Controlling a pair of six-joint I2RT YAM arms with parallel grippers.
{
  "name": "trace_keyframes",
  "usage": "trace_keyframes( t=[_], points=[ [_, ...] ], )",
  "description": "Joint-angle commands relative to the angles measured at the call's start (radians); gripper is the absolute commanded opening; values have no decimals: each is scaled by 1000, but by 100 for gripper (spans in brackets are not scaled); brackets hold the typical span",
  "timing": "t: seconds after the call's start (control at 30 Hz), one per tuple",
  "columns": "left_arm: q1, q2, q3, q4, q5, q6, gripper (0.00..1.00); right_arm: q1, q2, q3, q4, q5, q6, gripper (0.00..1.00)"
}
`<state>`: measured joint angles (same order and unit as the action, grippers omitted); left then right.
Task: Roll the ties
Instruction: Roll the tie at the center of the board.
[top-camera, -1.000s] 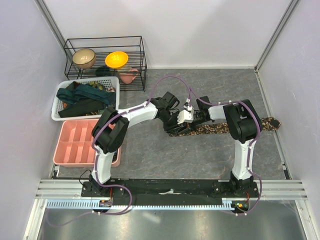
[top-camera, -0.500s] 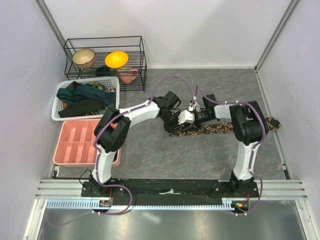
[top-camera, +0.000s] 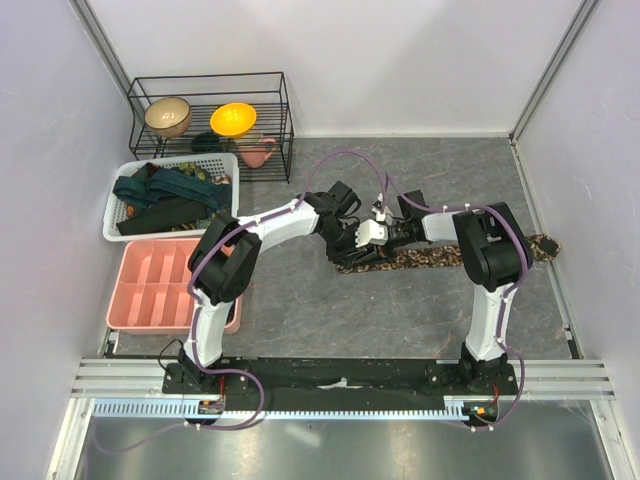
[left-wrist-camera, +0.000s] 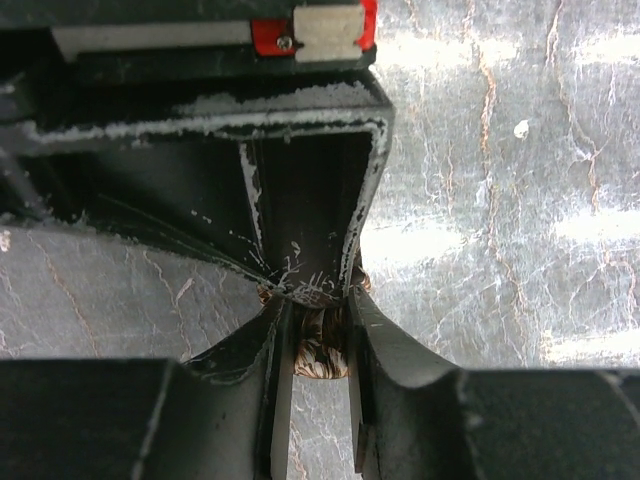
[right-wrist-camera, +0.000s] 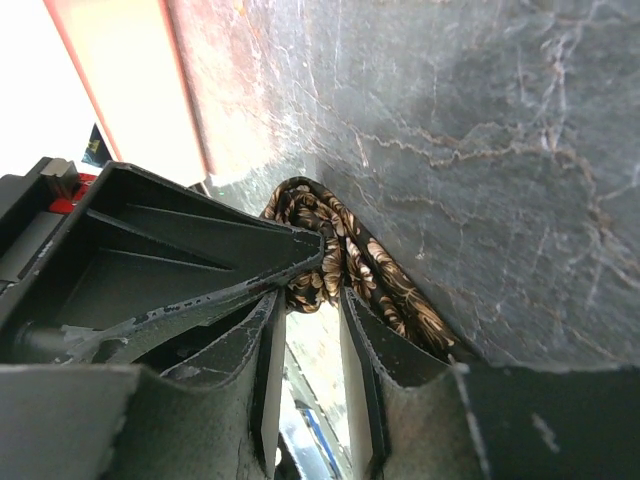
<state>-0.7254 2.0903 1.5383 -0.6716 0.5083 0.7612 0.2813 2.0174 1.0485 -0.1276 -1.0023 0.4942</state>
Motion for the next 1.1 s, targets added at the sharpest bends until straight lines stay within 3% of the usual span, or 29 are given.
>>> trace_keyframes(
  t=[0.0, 0.23, 0.37, 0.63, 0.73, 1.07],
  points=[
    [6, 60, -12, -77, -65, 39, 29, 7, 21, -22, 121, -50, 79, 34],
    [6, 57, -10, -77, -54, 44, 28, 7, 46, -30, 183, -67, 145, 29],
    [6, 56, -13, -75, -50, 46, 28, 6, 47, -100, 374, -84, 306, 30],
    [6, 53, -12, -77, -47, 47, 28, 7, 60, -153, 491, -68, 432, 30],
    [6, 53, -12, -75, -45, 47, 28, 6, 70, -189, 615, -67, 538, 30],
    [6, 51, -14, -82, -39, 56, 27, 4, 83, -225, 749, -55, 643, 30]
  ],
)
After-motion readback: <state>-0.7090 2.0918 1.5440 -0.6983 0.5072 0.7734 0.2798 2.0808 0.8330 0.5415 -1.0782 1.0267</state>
